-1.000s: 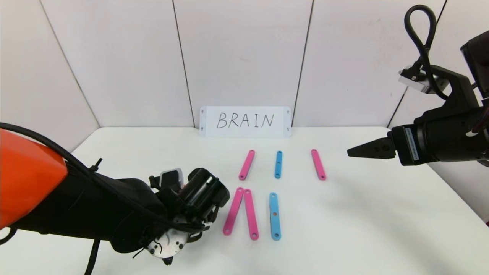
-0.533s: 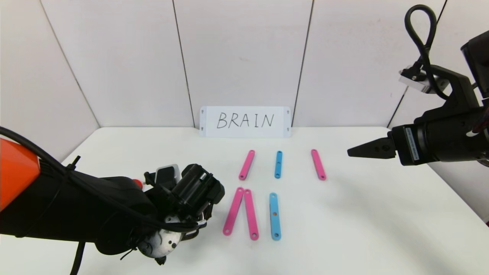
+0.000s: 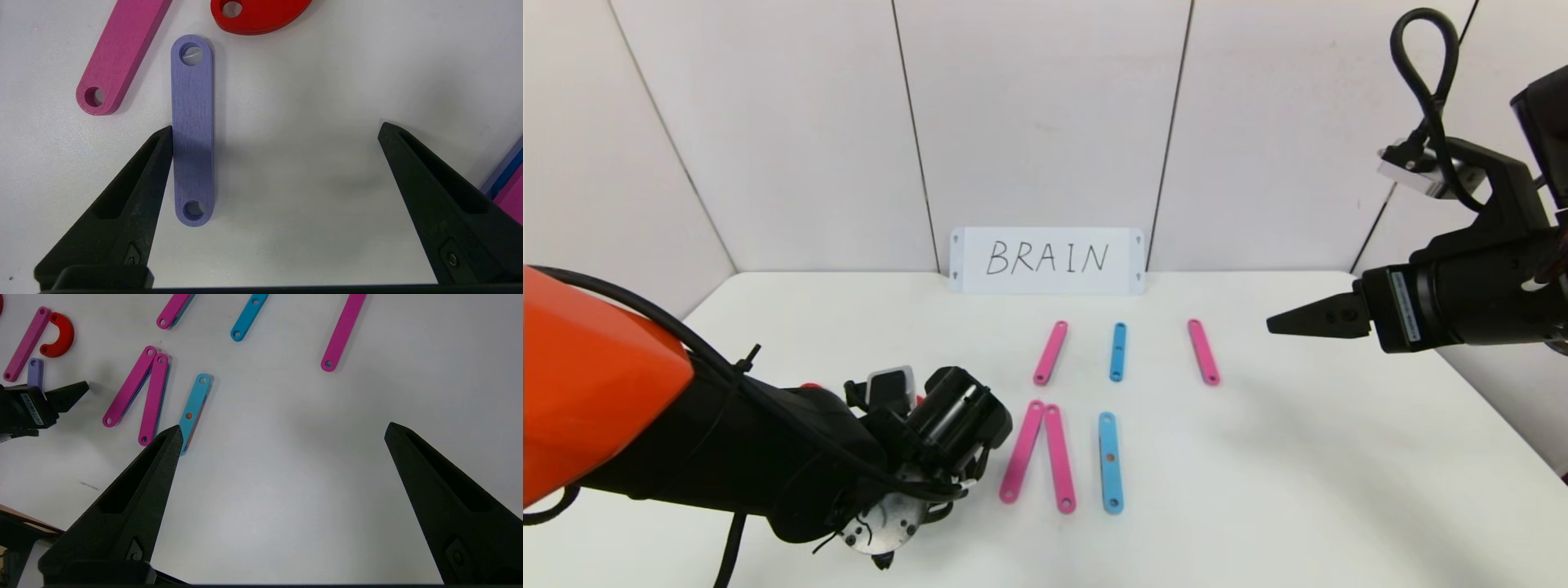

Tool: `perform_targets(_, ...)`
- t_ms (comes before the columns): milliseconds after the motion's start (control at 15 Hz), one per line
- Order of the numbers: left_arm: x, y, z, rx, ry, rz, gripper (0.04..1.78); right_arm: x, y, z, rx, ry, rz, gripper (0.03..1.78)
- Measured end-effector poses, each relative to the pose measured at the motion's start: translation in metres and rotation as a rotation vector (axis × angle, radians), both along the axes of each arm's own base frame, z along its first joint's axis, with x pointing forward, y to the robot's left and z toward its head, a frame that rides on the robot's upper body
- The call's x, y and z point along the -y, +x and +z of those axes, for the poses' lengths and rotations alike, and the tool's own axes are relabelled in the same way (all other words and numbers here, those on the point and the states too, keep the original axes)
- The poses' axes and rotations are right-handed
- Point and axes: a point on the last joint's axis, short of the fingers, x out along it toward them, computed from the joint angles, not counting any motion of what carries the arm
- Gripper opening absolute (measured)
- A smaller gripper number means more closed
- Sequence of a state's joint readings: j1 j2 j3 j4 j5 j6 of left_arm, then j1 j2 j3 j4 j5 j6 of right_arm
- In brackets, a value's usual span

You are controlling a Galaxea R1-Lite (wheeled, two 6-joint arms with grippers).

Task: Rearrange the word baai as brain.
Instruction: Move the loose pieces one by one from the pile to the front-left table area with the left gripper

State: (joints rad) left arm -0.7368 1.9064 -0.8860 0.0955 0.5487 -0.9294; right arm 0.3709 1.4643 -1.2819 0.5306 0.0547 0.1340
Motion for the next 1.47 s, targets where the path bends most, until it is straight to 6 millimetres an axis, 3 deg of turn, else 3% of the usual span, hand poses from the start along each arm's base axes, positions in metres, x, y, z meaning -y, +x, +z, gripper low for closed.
perform_targets(1467,-0.0006,-0.0018,0.0014,0.010,-0.008,-0.002,1.72,-0.0001,0.0001,-0.0004,-0.001,-0.001,-0.001,1.73)
